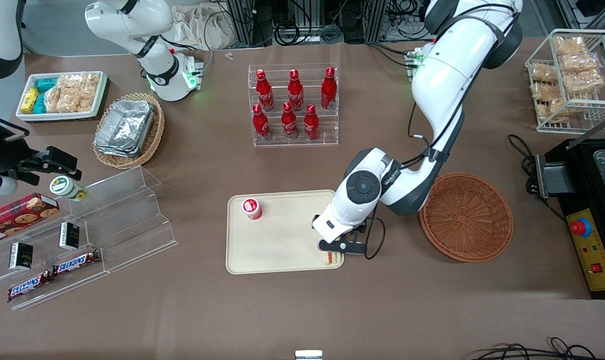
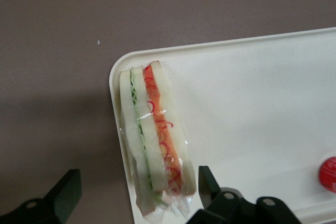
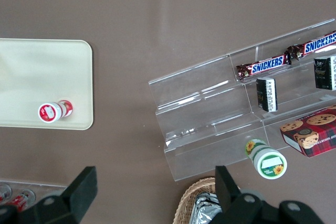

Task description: Place sandwich from basket to tray

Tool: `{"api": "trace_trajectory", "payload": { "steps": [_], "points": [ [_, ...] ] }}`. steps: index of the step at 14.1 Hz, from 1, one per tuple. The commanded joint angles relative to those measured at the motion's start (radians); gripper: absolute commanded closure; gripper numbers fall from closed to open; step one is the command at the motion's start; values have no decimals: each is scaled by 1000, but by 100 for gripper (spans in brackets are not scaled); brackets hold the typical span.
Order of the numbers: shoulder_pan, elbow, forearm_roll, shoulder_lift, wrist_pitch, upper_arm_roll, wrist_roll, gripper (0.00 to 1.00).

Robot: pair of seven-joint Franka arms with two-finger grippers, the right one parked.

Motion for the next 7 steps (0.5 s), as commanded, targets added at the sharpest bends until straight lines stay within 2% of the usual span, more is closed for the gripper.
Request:
{"api": "trace_trajectory", "payload": {
  "steps": [1, 4, 7],
  "points": [
    [8, 26, -63, -68, -91, 4, -10, 0],
    [83, 50, -65, -160, -227, 4, 4, 0],
    [211, 30, -71, -273, -382, 0, 46, 0]
  ]
}}
